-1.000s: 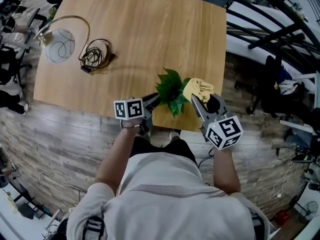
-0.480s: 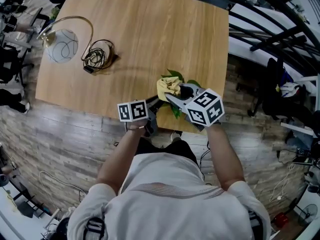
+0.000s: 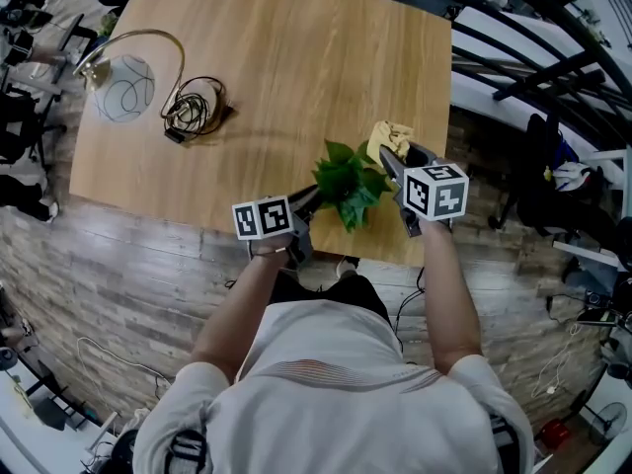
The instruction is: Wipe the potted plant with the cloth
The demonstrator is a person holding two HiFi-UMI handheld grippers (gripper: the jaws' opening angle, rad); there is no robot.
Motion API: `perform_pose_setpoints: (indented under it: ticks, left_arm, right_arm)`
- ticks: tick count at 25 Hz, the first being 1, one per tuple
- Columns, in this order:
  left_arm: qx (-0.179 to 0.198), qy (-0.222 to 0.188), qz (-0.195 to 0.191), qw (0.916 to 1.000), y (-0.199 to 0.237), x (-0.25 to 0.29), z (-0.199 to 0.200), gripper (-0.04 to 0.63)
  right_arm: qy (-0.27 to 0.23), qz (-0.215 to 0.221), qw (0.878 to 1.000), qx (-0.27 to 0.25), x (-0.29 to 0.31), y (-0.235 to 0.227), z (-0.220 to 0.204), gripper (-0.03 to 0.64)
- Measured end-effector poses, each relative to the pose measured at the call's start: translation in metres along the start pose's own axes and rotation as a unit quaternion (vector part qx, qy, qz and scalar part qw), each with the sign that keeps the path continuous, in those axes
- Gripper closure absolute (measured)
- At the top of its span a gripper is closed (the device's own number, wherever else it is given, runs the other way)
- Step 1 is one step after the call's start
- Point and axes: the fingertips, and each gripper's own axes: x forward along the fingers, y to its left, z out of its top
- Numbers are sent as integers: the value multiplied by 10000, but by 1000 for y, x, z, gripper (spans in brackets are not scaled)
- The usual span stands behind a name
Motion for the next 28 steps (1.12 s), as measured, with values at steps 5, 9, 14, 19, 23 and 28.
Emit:
perform_pose_setpoints:
  ticks: [5, 9, 14, 19, 23, 28]
  left_arm:
    - [36, 8, 16, 10000, -1, 0, 1, 499]
    - [30, -26, 41, 10000, 0, 0, 1, 499]
    - [81, -78, 80, 9999, -1, 0, 1, 499]
    - [121, -124, 112, 9998, 0, -1, 1, 499]
    - [132, -130, 132, 9997, 0, -2, 1, 500]
    - [103, -124, 139, 9998, 1, -3, 1, 500]
  right_arm:
    - [-733, 716, 9940, 385, -35, 28, 30, 430]
    - [-375, 1547, 9868, 286, -31, 78, 17, 430]
    - [277, 875, 9957, 129, -14, 54, -29, 430]
    - [302, 210, 9993, 108, -27, 13, -38, 430]
    - [90, -273, 9996, 53, -48, -6, -32, 430]
    - [-572, 1209, 9849, 1100, -73, 53, -5, 430]
